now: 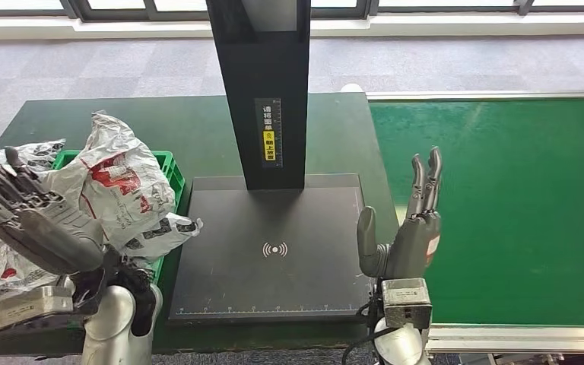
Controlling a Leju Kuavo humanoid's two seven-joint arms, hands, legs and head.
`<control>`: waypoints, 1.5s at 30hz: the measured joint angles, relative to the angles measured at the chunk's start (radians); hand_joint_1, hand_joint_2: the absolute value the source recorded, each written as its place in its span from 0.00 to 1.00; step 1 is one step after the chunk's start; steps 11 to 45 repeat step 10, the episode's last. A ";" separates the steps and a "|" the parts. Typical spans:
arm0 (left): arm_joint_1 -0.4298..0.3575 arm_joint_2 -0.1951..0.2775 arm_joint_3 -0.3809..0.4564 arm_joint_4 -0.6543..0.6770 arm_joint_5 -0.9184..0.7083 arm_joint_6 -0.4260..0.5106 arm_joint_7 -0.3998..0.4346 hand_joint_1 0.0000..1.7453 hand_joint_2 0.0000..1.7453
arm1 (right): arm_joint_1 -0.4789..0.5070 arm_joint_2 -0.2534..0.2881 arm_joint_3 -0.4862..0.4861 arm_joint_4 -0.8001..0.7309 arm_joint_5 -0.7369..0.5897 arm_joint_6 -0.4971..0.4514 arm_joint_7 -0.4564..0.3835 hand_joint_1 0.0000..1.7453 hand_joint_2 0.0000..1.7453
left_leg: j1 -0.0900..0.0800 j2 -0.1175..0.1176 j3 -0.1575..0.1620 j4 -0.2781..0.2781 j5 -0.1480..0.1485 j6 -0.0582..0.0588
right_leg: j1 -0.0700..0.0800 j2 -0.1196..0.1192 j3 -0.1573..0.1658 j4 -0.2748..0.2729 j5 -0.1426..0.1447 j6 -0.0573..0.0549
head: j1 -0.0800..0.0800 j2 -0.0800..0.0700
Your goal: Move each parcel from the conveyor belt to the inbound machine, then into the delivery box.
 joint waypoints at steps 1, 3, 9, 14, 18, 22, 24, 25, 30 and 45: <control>0.001 0.002 -0.030 -0.001 0.021 -0.041 0.000 0.00 1.00 | 0.000 0.000 0.001 0.000 0.010 -0.004 0.000 0.00 1.00 | 0.000 0.000 0.000 0.000 0.000 0.000 | 0.000 0.000 0.000 0.000 0.000 0.000 | 0.000 0.000; -0.004 0.003 -0.072 0.001 0.063 -0.129 0.000 0.00 1.00 | -0.003 0.000 0.006 0.000 0.029 -0.006 0.000 0.00 1.00 | 0.000 0.000 0.000 0.000 0.000 0.000 | 0.000 0.000 0.000 0.000 0.000 0.000 | 0.000 0.000; -0.025 -0.006 -0.110 0.097 0.211 -0.387 0.007 0.00 1.00 | -0.032 0.018 0.036 0.003 0.047 0.117 -0.001 0.00 1.00 | 0.000 0.000 0.001 0.000 0.000 0.000 | 0.000 0.000 -0.001 0.001 0.000 0.000 | 0.000 0.000; -0.027 -0.006 -0.113 0.111 0.221 -0.403 0.009 0.00 1.00 | -0.035 0.022 0.036 0.004 0.047 0.133 -0.001 0.00 1.00 | 0.000 0.000 0.001 0.000 0.000 0.000 | 0.000 0.000 -0.001 0.001 0.000 0.000 | 0.000 0.000; -0.027 -0.006 -0.113 0.111 0.221 -0.403 0.009 0.00 1.00 | -0.035 0.022 0.036 0.004 0.047 0.133 -0.001 0.00 1.00 | 0.000 0.000 0.001 0.000 0.000 0.000 | 0.000 0.000 -0.001 0.001 0.000 0.000 | 0.000 0.000; -0.027 -0.006 -0.113 0.111 0.221 -0.403 0.009 0.00 1.00 | -0.035 0.022 0.036 0.004 0.047 0.133 -0.001 0.00 1.00 | 0.000 0.000 0.001 0.000 0.000 0.000 | 0.000 0.000 -0.001 0.001 0.000 0.000 | 0.000 0.000; -0.027 -0.006 -0.113 0.111 0.221 -0.403 0.009 0.00 1.00 | -0.035 0.022 0.036 0.004 0.047 0.133 -0.001 0.00 1.00 | 0.000 0.000 0.001 0.000 0.000 0.000 | 0.000 0.000 -0.001 0.001 0.000 0.000 | 0.000 0.000; -0.027 -0.006 -0.113 0.111 0.221 -0.403 0.009 0.00 1.00 | -0.035 0.022 0.036 0.004 0.047 0.133 -0.001 0.00 1.00 | 0.000 0.000 0.001 0.000 0.000 0.000 | 0.000 0.000 -0.001 0.001 0.000 0.000 | 0.000 0.000; -0.027 -0.006 -0.113 0.111 0.221 -0.403 0.009 0.00 1.00 | -0.035 0.022 0.036 0.004 0.047 0.133 -0.001 0.00 1.00 | 0.000 0.000 0.001 0.000 0.000 0.000 | 0.000 0.000 -0.001 0.001 0.000 0.000 | 0.000 0.000; -0.027 -0.006 -0.113 0.111 0.221 -0.403 0.009 0.00 1.00 | -0.035 0.022 0.036 0.004 0.047 0.133 -0.001 0.00 1.00 | 0.000 0.000 0.001 0.000 0.000 0.000 | 0.000 0.000 -0.001 0.001 0.000 0.000 | 0.000 0.000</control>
